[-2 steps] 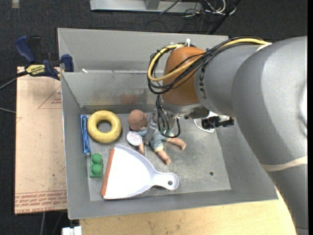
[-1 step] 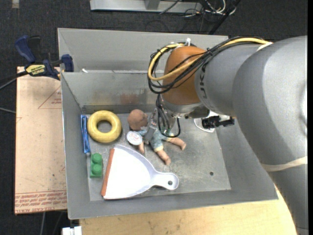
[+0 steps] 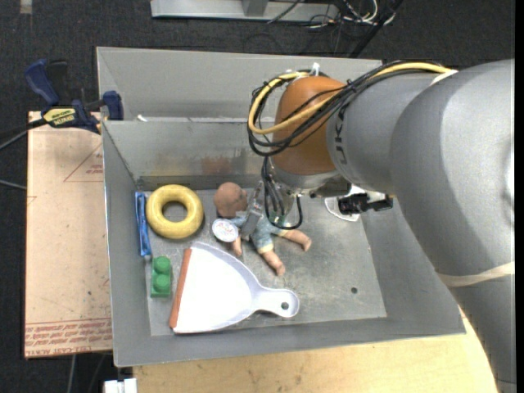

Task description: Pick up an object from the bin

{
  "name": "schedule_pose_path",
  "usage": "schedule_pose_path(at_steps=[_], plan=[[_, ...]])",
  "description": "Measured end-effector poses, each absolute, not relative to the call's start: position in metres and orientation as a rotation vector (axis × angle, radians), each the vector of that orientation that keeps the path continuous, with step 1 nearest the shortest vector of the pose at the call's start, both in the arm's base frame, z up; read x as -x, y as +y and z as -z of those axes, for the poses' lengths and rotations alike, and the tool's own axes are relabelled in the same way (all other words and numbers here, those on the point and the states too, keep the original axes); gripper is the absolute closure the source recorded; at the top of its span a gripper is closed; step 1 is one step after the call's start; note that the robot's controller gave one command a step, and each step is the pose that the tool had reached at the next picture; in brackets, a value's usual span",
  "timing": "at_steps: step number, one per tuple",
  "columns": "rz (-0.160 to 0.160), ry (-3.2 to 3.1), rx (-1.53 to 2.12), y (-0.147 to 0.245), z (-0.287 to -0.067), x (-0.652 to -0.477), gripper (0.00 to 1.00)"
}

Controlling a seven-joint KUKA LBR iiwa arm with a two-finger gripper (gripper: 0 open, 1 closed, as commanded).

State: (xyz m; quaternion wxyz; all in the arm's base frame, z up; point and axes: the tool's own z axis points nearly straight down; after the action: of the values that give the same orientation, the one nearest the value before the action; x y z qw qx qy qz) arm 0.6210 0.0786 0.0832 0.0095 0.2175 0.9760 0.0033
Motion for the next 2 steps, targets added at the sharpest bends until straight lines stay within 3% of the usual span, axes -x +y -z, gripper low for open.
schedule_pose_path(at_steps=[2], plan=[[-0.008, 3.055, -0.680, 0.079, -0.103, -0.619, 1.00]])
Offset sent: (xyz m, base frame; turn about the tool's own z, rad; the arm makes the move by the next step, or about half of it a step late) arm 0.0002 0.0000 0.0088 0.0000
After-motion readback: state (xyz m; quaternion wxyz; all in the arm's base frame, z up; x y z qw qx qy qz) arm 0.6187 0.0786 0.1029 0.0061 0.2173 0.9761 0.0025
